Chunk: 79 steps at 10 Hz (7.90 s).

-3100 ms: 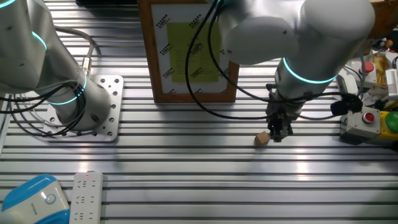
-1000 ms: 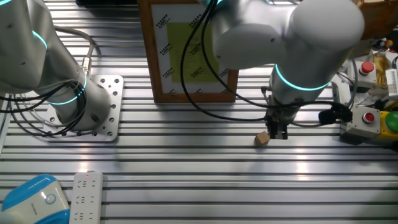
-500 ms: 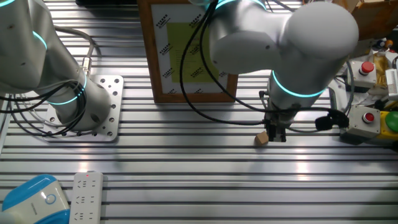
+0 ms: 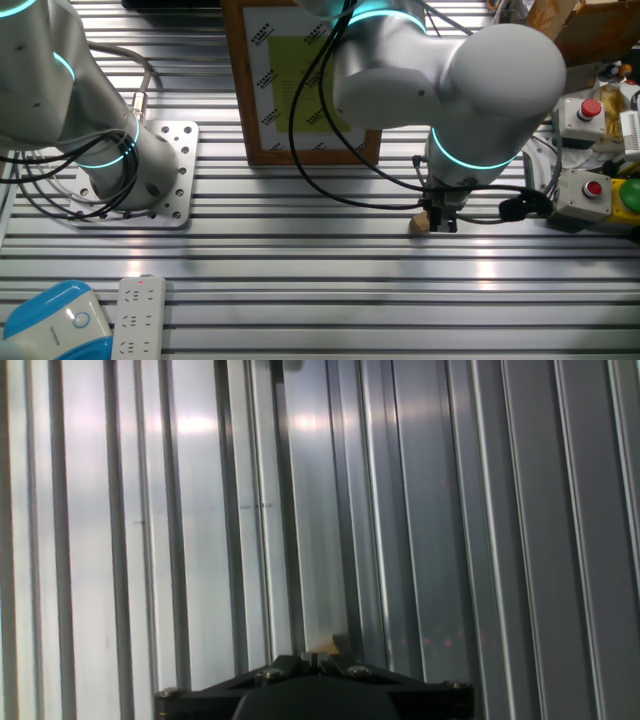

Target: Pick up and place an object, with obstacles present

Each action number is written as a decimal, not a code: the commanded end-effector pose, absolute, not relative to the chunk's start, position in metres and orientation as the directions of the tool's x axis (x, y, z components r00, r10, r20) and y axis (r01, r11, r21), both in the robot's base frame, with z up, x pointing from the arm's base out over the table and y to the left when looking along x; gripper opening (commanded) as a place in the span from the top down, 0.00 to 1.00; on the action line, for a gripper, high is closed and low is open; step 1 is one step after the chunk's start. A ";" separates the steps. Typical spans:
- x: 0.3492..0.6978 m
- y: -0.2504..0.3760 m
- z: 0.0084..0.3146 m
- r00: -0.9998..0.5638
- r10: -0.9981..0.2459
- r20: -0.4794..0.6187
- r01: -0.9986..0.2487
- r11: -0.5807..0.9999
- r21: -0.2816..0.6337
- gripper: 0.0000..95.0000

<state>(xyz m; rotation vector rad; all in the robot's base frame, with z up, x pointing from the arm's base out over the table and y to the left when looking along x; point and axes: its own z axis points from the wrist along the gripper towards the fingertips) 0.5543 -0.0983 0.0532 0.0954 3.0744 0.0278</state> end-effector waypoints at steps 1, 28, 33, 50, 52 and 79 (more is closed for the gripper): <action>0.554 -0.098 0.052 -0.995 0.070 -0.066 0.069 0.997 0.023 1.00; 0.552 -0.106 0.025 -0.998 -0.039 -0.045 -0.038 0.999 -0.025 0.40; 0.553 -0.105 0.020 -0.999 -0.022 -0.049 -0.020 0.999 -0.028 0.60; 0.560 -0.109 0.045 -0.993 0.102 -0.054 0.103 0.994 -0.020 1.00; 0.561 -0.109 0.052 -0.993 0.102 -0.053 0.103 0.994 -0.022 1.00; 0.632 -0.026 0.122 -0.983 0.182 -0.005 0.182 0.983 -0.026 1.00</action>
